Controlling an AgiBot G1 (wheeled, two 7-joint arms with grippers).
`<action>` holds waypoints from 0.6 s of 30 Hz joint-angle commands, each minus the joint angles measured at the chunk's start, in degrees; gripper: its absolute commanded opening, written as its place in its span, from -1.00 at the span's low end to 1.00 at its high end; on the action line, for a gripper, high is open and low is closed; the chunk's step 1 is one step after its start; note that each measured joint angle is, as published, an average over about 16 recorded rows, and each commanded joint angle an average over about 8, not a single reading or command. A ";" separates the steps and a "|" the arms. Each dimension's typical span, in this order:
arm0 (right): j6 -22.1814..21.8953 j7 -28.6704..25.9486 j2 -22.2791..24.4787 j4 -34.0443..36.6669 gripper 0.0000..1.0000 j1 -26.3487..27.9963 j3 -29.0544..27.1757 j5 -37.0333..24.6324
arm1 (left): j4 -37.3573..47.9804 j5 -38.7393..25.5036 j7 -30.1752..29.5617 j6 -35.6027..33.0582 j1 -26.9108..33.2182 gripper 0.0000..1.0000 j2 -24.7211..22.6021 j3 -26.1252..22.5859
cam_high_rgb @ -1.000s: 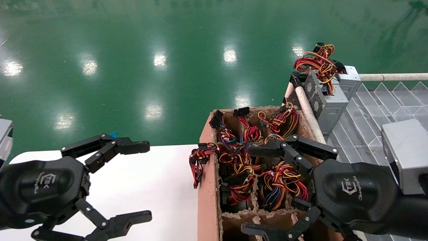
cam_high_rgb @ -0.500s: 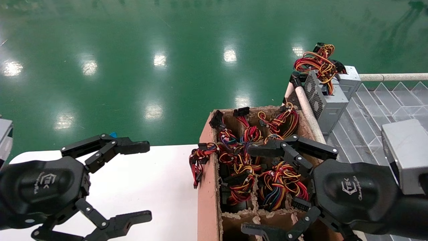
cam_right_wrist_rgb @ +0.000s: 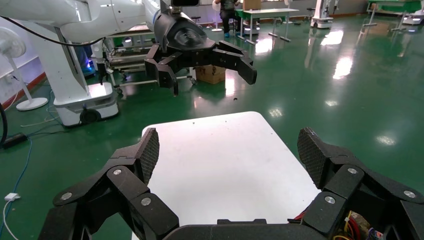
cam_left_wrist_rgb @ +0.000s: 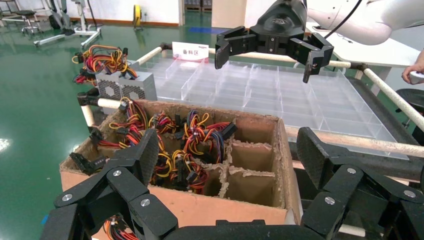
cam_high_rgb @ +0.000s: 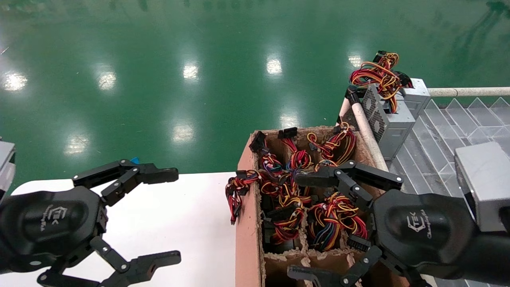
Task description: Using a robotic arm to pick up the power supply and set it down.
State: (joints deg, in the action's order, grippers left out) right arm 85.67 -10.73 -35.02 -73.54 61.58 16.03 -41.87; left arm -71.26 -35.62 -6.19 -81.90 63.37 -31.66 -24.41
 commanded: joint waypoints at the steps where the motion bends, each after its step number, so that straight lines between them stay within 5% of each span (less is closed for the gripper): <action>1: 0.00 0.00 0.00 0.00 1.00 0.00 0.00 0.00 | 0.00 0.00 0.00 0.00 0.00 1.00 0.00 0.00; 18: 0.00 0.00 0.00 0.00 1.00 0.00 0.00 0.00 | 0.00 0.00 0.00 0.00 0.00 1.00 0.00 0.00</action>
State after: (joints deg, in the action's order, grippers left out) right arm 85.67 -10.73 -35.02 -73.54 61.58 16.03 -41.87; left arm -71.26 -35.62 -6.19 -81.90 63.37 -31.66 -24.41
